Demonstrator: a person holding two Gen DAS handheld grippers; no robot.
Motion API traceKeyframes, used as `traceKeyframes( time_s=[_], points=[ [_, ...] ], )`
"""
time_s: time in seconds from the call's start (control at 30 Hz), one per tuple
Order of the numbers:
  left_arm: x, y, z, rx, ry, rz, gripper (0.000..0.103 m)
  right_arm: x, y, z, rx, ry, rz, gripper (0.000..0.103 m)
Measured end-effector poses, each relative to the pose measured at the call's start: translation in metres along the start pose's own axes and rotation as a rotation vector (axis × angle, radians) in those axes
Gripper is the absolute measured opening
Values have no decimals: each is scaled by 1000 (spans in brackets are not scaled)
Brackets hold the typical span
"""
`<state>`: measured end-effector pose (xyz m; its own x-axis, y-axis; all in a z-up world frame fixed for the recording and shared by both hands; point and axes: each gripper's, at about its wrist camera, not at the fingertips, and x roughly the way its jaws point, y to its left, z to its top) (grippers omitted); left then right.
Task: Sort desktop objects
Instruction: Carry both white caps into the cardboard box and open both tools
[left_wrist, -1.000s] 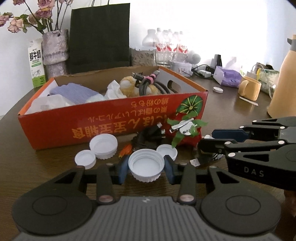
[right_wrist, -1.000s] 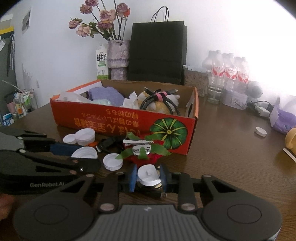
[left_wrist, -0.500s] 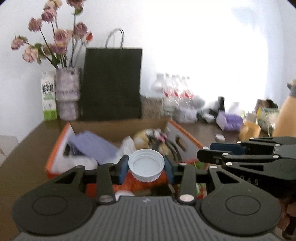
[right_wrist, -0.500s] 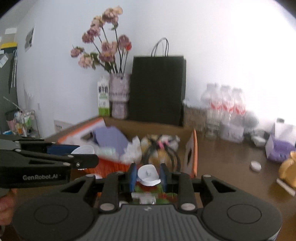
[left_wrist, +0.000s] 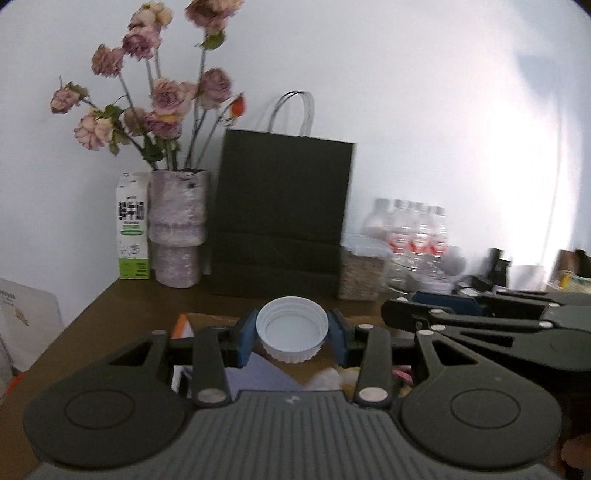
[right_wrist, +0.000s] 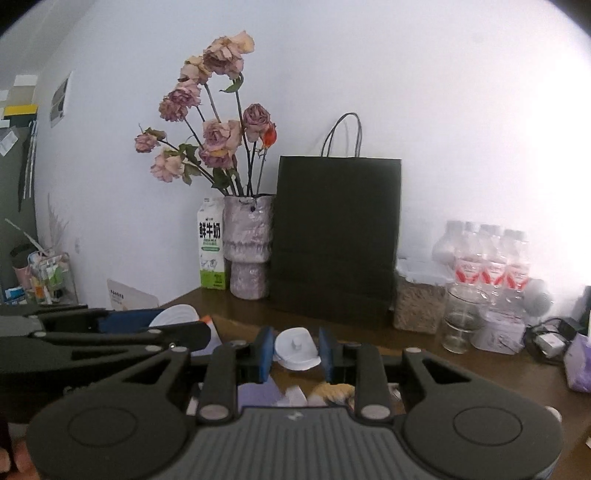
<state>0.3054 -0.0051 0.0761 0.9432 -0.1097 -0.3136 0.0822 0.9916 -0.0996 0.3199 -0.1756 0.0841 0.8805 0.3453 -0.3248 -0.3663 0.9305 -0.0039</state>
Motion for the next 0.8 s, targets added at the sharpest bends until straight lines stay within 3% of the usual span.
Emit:
traceKeyframes(
  time_s=[0.17, 0.4, 0.8],
  points=[
    [37, 21, 5, -24, 45, 39, 41, 47, 2, 6, 30, 42, 16, 25],
    [73, 36, -13, -23, 160, 75, 41, 98, 2, -9, 46, 136, 27, 25],
    [89, 32, -29, 15, 227, 98, 41, 112, -2, -28, 38, 202, 21, 25]
  ],
)
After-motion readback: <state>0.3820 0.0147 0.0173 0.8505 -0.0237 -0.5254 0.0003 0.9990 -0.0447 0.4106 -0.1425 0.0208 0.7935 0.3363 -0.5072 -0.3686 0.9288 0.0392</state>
